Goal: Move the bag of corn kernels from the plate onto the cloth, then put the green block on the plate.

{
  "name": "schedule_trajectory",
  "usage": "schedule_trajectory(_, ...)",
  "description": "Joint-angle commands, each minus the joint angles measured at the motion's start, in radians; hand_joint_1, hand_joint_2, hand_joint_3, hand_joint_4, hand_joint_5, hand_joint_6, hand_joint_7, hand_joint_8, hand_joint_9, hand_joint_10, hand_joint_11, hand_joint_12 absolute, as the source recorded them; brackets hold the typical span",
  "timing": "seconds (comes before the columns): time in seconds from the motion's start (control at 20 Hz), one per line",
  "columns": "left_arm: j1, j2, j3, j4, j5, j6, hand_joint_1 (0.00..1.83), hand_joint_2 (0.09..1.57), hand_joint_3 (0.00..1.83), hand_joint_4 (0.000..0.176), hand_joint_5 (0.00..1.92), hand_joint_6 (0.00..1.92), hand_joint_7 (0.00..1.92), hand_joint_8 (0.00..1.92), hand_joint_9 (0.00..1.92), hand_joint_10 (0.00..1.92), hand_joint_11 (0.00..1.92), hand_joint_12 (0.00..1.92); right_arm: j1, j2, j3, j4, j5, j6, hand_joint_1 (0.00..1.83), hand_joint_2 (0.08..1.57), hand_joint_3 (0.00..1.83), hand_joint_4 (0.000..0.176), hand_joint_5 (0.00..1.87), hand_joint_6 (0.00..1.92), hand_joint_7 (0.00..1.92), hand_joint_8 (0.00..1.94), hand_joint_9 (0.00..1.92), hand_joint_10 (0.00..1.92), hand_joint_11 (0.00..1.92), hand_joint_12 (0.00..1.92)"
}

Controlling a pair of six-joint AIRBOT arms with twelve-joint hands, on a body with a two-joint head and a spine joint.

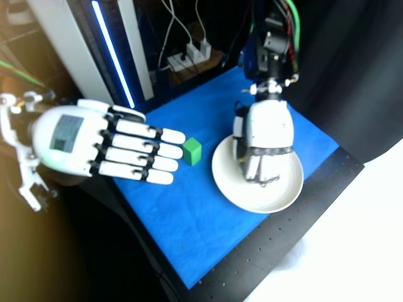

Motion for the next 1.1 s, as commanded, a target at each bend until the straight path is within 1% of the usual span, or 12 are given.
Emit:
schedule_trajectory(0.0,-0.025,0.015,-0.017,0.02,-0.16,-0.002,1.23,1.42,0.0,0.0,0.51,1.81,0.32,1.88,0.41,1.84,0.66,1.92,0.008,0.0,0.003,0.019,0.122,0.009,0.3,1.33,0.01,0.0,0.0,0.0,0.0,0.0,0.0,0.0,0.0,0.0)
schedule_trajectory(0.1,-0.042,0.078,-0.098,0.082,-0.253,-0.018,1.22,1.43,0.0,0.0,0.46,1.75,0.26,1.88,0.5,1.89,0.55,1.92,0.005,0.0,0.003,0.022,0.122,0.012,0.32,1.33,0.0,0.0,0.0,0.0,0.0,0.0,0.0,0.0,0.0,0.0)
schedule_trajectory(0.2,-0.046,0.124,-0.157,0.131,-0.322,-0.039,1.27,1.41,0.0,0.0,0.38,1.8,0.06,1.28,0.4,1.82,0.36,1.92,0.003,0.0,0.002,0.025,0.123,0.012,0.32,1.33,0.01,0.0,0.0,0.0,0.0,0.0,0.0,0.0,0.0,0.0)
schedule_trajectory(0.25,-0.045,0.157,-0.192,0.162,-0.37,-0.06,1.24,1.42,0.0,0.0,0.46,1.83,0.25,1.71,0.44,1.85,0.31,1.92,0.002,0.0,0.001,0.025,0.123,0.012,0.32,1.33,0.01,0.0,0.0,0.0,0.0,0.0,0.0,0.0,0.0,0.0)
schedule_trajectory(0.4,0.027,0.265,-0.301,0.257,-0.534,-0.191,1.18,1.43,0.0,0.0,0.46,1.84,0.37,1.83,0.45,1.84,0.69,1.92,-0.001,0.0,-0.002,0.03,0.123,0.013,0.32,1.34,0.0,0.009,0.0,0.0,0.0,0.0,0.0,0.0,0.0,0.0)
schedule_trajectory(0.5,0.133,0.339,-0.371,0.305,-0.667,-0.313,1.42,1.35,0.0,0.0,0.19,1.32,0.45,1.78,0.49,1.79,0.66,1.92,-0.007,0.0,-0.006,0.037,0.124,0.013,0.34,1.33,0.0,0.015,0.0,0.0,0.0,0.0,0.0,0.0,0.0,0.0)
schedule_trajectory(0.6,0.215,0.388,-0.428,0.312,-0.738,-0.343,1.01,1.43,0.01,0.018,0.46,1.74,0.41,1.85,0.47,1.92,0.71,1.92,-0.011,0.0,-0.009,0.043,0.126,0.013,0.4,1.32,0.0,0.001,0.0,0.0,0.0,0.0,0.0,0.0,0.0,0.0)
schedule_trajectory(0.8,0.385,0.44,-0.523,0.328,-0.856,-0.411,1.0,1.44,0.0,0.0,0.51,1.76,0.35,1.85,0.37,1.66,0.55,1.79,-0.015,0.0,-0.014,0.052,0.127,0.013,0.38,1.32,0.0,0.0,0.0,0.0,0.0,0.0,0.0,0.0,0.0,0.0)
schedule_trajectory(0.9,0.44,0.434,-0.525,0.327,-0.875,-0.471,1.2,1.44,0.01,0.0,0.44,1.82,0.27,1.88,0.44,1.9,0.38,1.92,-0.015,-0.001,-0.015,0.052,0.127,0.013,0.33,1.32,0.0,0.0,0.0,0.0,0.0,0.0,0.0,0.0,0.0,0.0)
schedule_trajectory(0.95,0.454,0.427,-0.525,0.316,-0.857,-0.471,1.0,1.43,0.0,0.0,0.44,1.77,0.09,1.53,0.21,1.72,0.2,1.89,-0.015,-0.002,-0.015,0.053,0.127,0.013,0.33,1.32,0.0,0.0,0.0,0.0,0.0,0.0,0.0,0.0,0.0,0.0)
schedule_trajectory(1.0,0.463,0.416,-0.517,0.298,-0.837,-0.472,0.92,1.35,0.0,0.0,0.17,1.32,0.09,1.08,0.07,1.34,0.04,1.67,-0.015,-0.003,-0.015,0.053,0.127,0.013,0.31,1.32,0.0,0.0,0.0,0.0,0.0,0.0,0.0,0.0,0.0,0.0)
schedule_trajectory(1.05,0.47,0.411,-0.515,0.283,-0.838,-0.472,0.62,1.27,0.0,0.046,0.03,0.55,0.02,0.26,0.01,0.31,0.01,0.85,-0.015,-0.005,-0.015,0.053,0.127,0.013,0.27,1.32,0.0,0.0,0.0,0.0,0.0,0.0,0.0,0.0,0.0,0.0)
